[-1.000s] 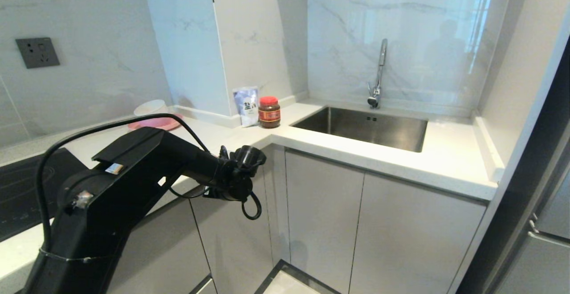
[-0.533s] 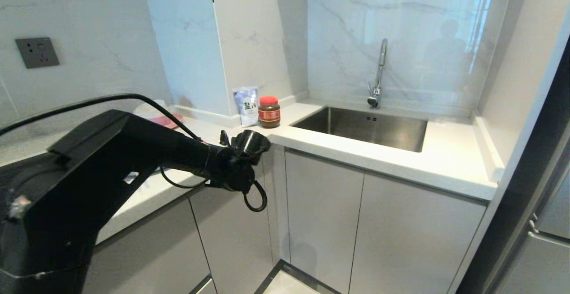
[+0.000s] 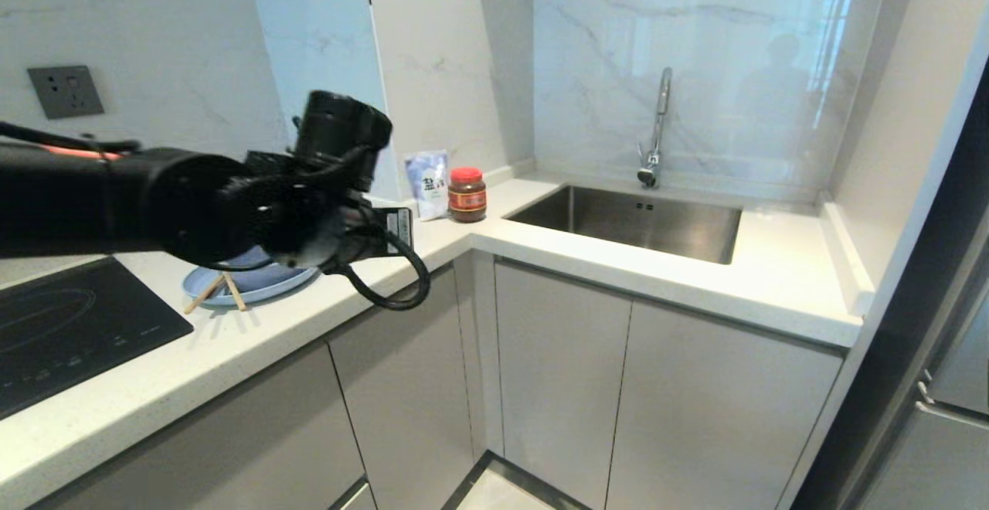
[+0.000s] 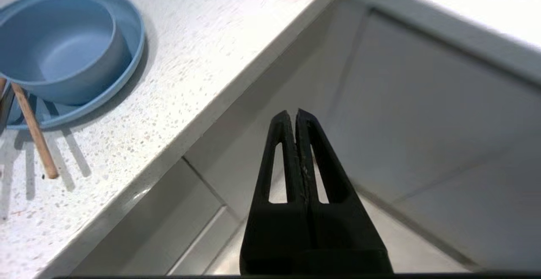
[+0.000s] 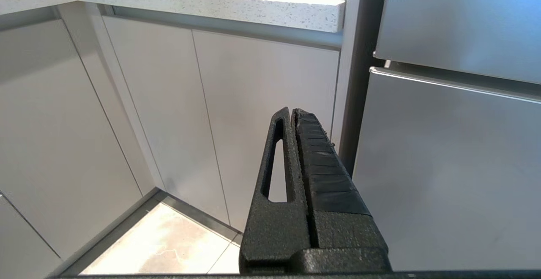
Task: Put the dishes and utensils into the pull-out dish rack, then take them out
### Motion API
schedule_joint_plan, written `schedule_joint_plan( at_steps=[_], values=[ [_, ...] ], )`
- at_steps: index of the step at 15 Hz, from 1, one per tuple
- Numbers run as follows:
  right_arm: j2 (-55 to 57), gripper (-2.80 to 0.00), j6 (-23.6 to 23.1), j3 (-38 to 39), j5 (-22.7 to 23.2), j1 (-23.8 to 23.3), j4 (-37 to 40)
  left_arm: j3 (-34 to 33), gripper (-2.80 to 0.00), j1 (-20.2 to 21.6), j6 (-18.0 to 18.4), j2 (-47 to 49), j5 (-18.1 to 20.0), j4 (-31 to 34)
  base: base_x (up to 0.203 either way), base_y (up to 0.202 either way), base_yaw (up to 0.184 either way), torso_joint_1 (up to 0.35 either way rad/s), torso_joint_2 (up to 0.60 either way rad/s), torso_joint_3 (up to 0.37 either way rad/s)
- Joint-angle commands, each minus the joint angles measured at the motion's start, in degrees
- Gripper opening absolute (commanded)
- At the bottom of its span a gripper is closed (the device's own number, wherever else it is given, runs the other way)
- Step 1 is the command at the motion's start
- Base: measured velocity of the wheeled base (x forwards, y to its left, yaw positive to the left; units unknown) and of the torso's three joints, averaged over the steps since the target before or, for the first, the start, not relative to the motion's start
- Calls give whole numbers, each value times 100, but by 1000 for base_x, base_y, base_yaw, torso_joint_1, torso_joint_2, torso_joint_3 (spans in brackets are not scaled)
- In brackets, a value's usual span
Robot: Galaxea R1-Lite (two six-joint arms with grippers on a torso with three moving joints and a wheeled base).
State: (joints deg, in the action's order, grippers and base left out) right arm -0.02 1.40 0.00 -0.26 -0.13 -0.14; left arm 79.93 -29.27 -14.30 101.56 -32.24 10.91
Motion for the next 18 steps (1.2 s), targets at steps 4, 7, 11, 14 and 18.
schedule_joint_plan(
  at_steps=[4,7,11,14,18],
  values=[
    [-24,-280,0,9,0,3,-3,-110,-280,330,346,-2286,1554,605,0,0,0,0,0,0],
    [-24,-280,0,9,0,-2,-3,-198,-280,1323,1045,-3423,2419,887,0,0,0,0,0,0],
    [-24,-280,0,9,0,2,-3,-644,-280,2346,1851,-5147,2925,1017,0,0,0,0,0,0],
    [-24,-280,0,9,0,-2,-3,-1722,-280,2785,2390,-6544,2982,1011,0,0,0,0,0,0],
    [-24,-280,0,9,0,-4,-3,-3610,-280,2897,2568,-8589,2920,964,0,0,0,0,0,0]
  ],
)
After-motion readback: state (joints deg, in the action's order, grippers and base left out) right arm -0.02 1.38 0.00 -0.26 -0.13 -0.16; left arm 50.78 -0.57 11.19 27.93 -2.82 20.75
